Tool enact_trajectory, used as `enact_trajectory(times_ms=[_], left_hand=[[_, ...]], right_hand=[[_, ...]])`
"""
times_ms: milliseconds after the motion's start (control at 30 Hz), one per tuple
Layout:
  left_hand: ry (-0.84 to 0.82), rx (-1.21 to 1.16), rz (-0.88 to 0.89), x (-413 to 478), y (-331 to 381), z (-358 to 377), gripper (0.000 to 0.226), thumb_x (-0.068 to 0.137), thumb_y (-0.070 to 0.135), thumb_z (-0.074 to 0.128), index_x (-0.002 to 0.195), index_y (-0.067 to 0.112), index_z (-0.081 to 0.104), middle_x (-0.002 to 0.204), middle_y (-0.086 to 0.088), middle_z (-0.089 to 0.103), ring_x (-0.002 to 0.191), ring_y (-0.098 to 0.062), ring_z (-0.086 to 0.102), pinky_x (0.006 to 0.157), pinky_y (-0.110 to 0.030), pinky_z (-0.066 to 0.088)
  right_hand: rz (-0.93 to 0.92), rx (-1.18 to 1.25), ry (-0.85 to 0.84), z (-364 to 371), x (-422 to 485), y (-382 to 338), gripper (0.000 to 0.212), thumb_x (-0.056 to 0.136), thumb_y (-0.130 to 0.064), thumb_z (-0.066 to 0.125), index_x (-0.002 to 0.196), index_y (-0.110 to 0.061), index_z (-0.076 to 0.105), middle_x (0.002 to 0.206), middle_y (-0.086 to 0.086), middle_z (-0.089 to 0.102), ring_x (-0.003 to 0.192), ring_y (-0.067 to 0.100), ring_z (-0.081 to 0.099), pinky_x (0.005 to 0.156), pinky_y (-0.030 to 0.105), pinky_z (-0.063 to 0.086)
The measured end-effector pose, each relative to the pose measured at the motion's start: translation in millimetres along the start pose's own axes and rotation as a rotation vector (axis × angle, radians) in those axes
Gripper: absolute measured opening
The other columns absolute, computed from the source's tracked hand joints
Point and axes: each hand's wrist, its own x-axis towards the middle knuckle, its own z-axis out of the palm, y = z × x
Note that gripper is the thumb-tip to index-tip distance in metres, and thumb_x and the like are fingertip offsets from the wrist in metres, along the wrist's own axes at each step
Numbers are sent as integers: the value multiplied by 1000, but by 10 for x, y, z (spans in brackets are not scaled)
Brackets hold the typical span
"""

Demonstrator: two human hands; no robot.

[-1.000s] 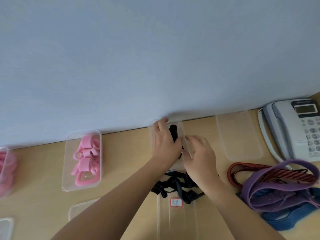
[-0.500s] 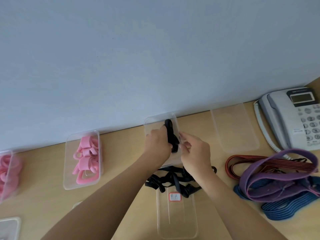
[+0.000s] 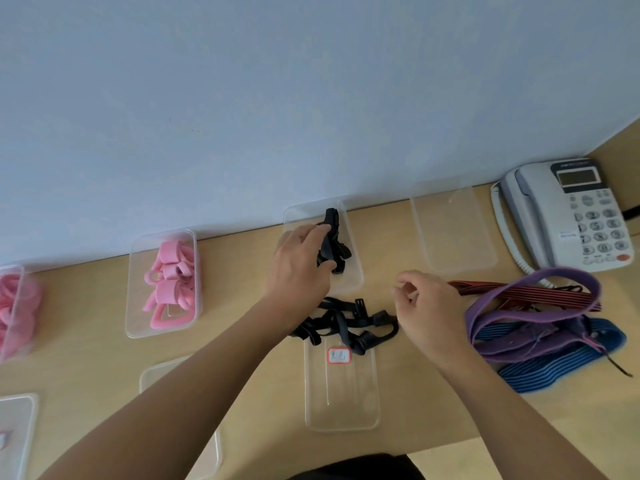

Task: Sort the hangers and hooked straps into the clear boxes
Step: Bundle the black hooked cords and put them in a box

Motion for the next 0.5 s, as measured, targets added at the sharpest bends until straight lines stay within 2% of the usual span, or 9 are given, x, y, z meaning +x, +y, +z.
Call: enact_trajectory(times_ms=[133,233,400,500], left_hand=[[18,17,65,-307,46,-79,43,90,8,76,132,7,68,131,-11,67,127,-32,56,103,-23,31],[10,11,67,-529,71,-133,41,90,8,75,131,9,68,131,-9,67,128,-29,54,102,-20,29],[39,-9,90,-880,74,-289,39,91,9,75,129,12,70,131,-5,68,129,-25,54,101,-17,28],[6,-55,89,-1086,66,-400,40,93,10,72,132,17,69,135,-2,67,133,-21,52,103,-14,27]], right_hand=[[178,-232,-213,60,-175,111,35,98,-33,59,129,-18,57,115,7,54,92,26,59,71,35,45],[191,-203,-274,112,-257,81,42,98,-35,58,137,-19,52,123,11,52,106,32,60,80,37,46],[109,35,-110,1,-429,-41,8,94,-12,66,102,-11,69,98,3,67,95,24,64,80,37,51],[-58,178,4,-209,-631,-278,9,89,-4,71,96,-8,74,88,1,72,82,17,64,71,22,46]])
